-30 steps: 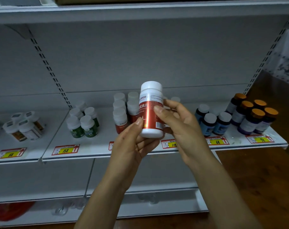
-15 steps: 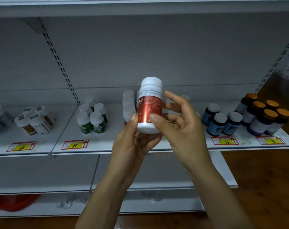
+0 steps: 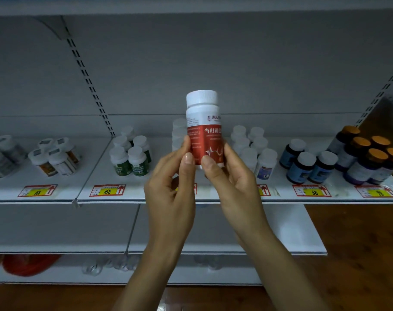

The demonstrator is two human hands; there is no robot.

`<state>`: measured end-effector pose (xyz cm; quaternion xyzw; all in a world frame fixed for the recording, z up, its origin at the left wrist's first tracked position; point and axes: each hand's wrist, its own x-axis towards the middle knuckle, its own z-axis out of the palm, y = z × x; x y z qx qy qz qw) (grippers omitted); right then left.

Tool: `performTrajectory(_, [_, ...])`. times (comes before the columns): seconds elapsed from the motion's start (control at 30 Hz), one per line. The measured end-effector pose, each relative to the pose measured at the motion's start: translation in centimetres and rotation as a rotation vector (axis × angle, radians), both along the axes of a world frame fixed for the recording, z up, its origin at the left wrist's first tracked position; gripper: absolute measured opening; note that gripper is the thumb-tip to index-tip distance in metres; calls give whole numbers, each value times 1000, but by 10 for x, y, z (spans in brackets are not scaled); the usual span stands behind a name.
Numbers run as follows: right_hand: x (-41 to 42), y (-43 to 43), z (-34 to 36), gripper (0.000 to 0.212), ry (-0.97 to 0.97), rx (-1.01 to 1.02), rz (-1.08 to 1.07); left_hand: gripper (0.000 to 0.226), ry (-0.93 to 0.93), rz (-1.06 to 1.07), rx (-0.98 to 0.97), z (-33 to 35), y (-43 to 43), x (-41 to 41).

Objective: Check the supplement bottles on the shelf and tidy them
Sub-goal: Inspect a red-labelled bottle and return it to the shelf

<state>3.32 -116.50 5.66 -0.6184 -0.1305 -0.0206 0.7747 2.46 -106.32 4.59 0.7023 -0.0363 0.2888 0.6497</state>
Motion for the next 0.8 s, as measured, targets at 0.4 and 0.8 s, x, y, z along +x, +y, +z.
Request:
performTrajectory(0.4, [2,-2,-13,61,-78,-35,-241,34,41,-132,-113,-1,-9,-3])
performTrajectory(0.8, [-8,-3,-7,56,104,130,-234,38,-160,-61,97,5,-10,-1])
